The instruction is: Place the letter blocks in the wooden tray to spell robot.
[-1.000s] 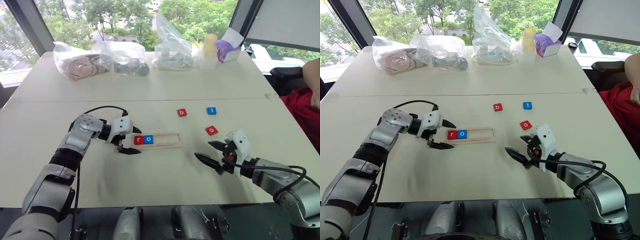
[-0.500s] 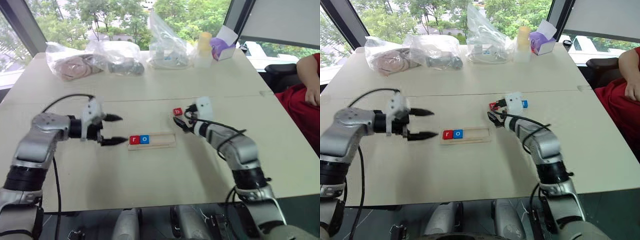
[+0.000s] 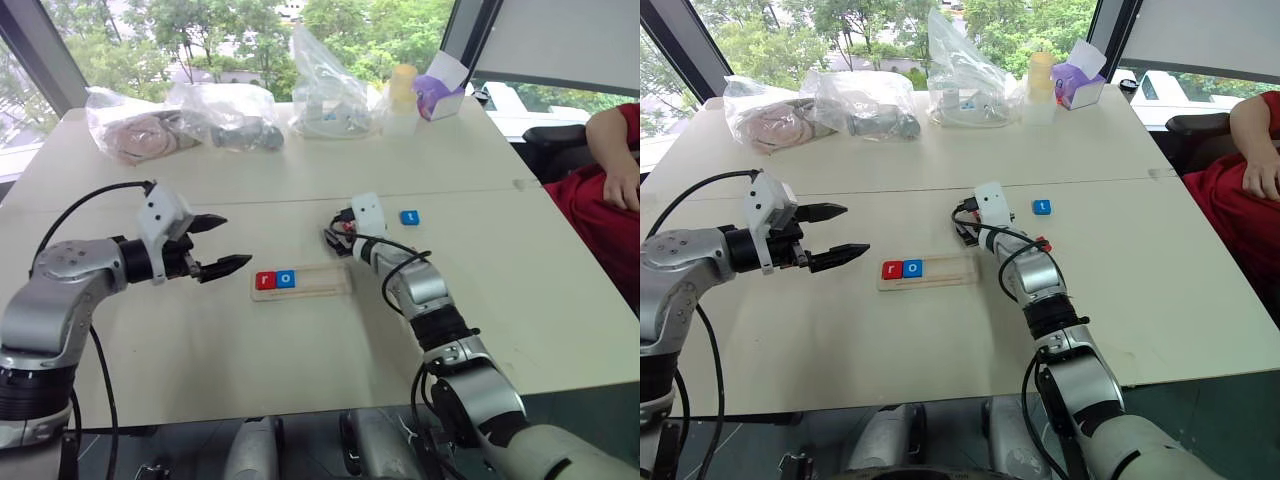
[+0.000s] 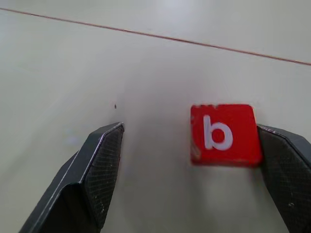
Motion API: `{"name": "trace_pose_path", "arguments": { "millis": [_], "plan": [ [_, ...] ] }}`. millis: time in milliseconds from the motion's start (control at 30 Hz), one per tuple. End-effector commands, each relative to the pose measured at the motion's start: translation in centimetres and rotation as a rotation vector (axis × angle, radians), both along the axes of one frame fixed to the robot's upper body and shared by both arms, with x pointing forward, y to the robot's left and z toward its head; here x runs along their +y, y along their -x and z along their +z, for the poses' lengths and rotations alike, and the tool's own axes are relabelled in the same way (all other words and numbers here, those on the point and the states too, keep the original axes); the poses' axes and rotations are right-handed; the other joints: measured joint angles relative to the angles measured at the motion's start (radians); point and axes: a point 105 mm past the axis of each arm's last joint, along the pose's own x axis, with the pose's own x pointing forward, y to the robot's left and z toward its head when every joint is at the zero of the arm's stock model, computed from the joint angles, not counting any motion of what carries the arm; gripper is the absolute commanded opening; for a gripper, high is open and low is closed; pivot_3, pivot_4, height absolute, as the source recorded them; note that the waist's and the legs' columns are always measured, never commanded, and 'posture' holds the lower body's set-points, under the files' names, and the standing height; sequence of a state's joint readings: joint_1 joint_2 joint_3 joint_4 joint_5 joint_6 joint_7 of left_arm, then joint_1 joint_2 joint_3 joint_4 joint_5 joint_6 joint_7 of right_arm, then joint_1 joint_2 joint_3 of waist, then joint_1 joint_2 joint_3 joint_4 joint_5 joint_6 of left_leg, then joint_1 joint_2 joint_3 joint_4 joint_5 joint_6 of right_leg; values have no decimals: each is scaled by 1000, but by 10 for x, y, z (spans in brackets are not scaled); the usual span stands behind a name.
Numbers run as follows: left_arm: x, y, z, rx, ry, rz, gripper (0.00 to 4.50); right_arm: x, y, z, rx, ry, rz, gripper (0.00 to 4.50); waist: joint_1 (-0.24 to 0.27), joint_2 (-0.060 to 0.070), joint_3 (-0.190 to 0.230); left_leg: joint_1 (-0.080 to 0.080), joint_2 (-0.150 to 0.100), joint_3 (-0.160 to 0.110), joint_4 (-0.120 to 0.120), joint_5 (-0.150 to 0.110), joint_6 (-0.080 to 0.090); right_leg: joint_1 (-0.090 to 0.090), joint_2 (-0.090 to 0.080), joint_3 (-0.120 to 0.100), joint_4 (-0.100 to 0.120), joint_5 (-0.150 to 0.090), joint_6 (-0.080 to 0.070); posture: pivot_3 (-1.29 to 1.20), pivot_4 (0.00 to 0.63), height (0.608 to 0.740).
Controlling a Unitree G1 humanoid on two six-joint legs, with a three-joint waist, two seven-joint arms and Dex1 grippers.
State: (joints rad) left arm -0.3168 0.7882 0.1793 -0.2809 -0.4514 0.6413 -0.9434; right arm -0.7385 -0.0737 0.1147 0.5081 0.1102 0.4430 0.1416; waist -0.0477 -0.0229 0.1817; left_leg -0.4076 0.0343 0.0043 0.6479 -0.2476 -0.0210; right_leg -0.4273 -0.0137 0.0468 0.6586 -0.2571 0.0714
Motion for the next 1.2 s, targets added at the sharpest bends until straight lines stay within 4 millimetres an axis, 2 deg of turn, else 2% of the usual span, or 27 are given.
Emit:
{"name": "trace_pose_path", "arguments": {
  "millis": [33, 167, 200, 300, 367, 433, 533, 600, 767, 900, 1067, 1200],
  "plan": [
    [-5, 3, 10, -56, 0, -6, 4500, 2, -5, 4, -28, -1, -23, 3316, 0, 0, 0, 0, 0, 0, 0, 0, 0, 0, 0, 0, 0, 0, 0, 0, 150, 740],
    [-6, 3, 10, -57, 2, -9, 4500, -3, -8, 2, -27, 12, -56, 1205, 0, 0, 0, 0, 0, 0, 0, 0, 0, 0, 0, 0, 1, 0, 0, 0, 150, 740],
    [-7, 3, 9, -58, -3, -12, 4500, -4, -8, 2, -27, 15, -63, 1199, 0, 0, 0, 0, 0, 0, 0, 0, 0, 0, 0, 0, 1, 0, 0, 0, 150, 740],
    [-16, 3, 7, -53, 0, -48, 4500, -9, -8, 7, -34, 1, -75, 1201, 1, 0, 0, 1, 0, 0, 0, 0, 0, 0, 0, 0, 1, 0, 0, 0, 150, 740],
    [-25, 6, 7, -46, 7, -87, 4500, -16, -4, 22, -73, -36, -69, 1201, 4, 0, 0, 1, 0, 0, 0, 0, 0, 0, -1, 1, 1, 0, 0, 0, 150, 740],
    [-41, 13, 4, -28, 7, -164, 4500, -38, 12, 49, -147, -69, -110, 1201, 12, 0, 0, -1, -1, -1, 0, 0, 0, 0, -1, 0, 1, 0, 0, 0, 150, 740],
    [-56, 17, -1, -15, 12, -224, 4500, -67, 46, 60, -172, -95, -207, 1201, 16, 0, 0, -3, -2, -4, -1, 0, 0, -1, -3, 1, 1, -1, 2, 0, 150, 740],
    [-64, 16, -3, -4, 31, -257, 4500, -84, 77, 56, -153, -87, -279, 1201, 27, 0, -1, -3, -2, -5, -1, 0, 0, -1, -3, 2, 1, -2, 3, 0, 150, 740],
    [-79, 14, -9, 16, 28, -350, 4500, -116, 126, 37, -47, -55, -463, 1201, 20, 0, -1, -1, -2, -4, -1, 0, -1, 0, 1, 3, 1, -3, 1, 0, 150, 740],
    [-93, 19, -12, 32, 11, -446, 4500, -121, 135, 20, 42, -65, -524, 1201, 4, 0, -1, 0, -2, -3, 1, 1, -2, 0, 3, 3, 2, -2, -4, 0, 150, 740],
    [-111, 21, -17, 36, -17, -544, 4500, -118, 129, -12, 164, -105, -555, 1201, 3, 0, -1, 0, -2, -1, 0, 1, -2, 0, 3, 4, 1, -2, -4, 0, 150, 740],
    [-117, 20, -18, 29, -27, -568, 4500, -117, 125, -13, 160, -122, -554, 3168, 3, 0, -1, 0, -2, -1, 0, 1, -2, 0, 3, 4, 1, -2, -3, 0, 150, 740]
  ]
}}
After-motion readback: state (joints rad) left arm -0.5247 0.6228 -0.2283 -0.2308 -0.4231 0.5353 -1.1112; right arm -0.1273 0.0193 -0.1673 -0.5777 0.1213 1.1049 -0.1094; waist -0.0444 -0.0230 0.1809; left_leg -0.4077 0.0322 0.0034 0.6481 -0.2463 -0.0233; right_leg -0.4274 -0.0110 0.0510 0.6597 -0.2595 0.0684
